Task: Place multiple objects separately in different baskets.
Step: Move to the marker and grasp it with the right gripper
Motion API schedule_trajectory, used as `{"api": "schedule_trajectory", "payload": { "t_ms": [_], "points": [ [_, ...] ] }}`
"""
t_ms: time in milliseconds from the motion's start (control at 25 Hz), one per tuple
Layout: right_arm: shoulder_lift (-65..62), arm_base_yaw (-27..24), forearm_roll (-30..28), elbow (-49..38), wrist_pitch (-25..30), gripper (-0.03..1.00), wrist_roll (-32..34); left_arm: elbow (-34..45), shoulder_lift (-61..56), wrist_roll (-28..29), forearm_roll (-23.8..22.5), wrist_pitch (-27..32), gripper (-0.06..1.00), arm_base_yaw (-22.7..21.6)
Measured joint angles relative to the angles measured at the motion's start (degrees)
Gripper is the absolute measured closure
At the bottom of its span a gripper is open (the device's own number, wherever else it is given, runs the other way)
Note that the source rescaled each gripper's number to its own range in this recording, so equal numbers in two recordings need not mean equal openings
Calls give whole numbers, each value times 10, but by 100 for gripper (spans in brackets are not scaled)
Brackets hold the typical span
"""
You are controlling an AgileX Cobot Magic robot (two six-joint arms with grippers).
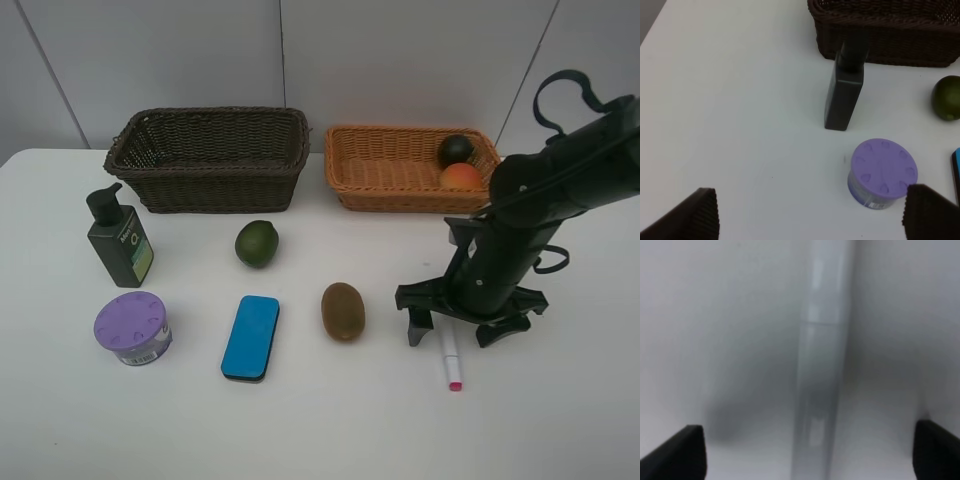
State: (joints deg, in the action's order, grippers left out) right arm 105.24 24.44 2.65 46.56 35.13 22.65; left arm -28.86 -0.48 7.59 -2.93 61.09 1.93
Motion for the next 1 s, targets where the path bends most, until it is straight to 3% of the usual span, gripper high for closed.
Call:
{"api": "schedule_trajectory", "payload": {
  "t_ms": [80, 160, 200, 280, 320, 1000],
  "points": [
    [0, 0, 0, 0, 0, 6, 0, 0, 0, 0, 0, 0, -3, 0],
    [0, 0, 0, 0, 0, 24, 0, 0, 0, 0, 0, 0, -3, 0],
    [0, 0, 0, 0, 0, 41, 1, 0, 0, 0, 0, 0, -3, 0],
    [0, 0, 0, 0, 2, 85, 7, 0, 0, 0, 0, 0, -3, 0],
    [0, 0, 0, 0, 4, 97, 9, 0, 0, 0, 0, 0, -3, 0],
    [0, 0, 0, 0, 9, 96, 12, 0, 0, 0, 0, 0, -3, 0]
  ]
}}
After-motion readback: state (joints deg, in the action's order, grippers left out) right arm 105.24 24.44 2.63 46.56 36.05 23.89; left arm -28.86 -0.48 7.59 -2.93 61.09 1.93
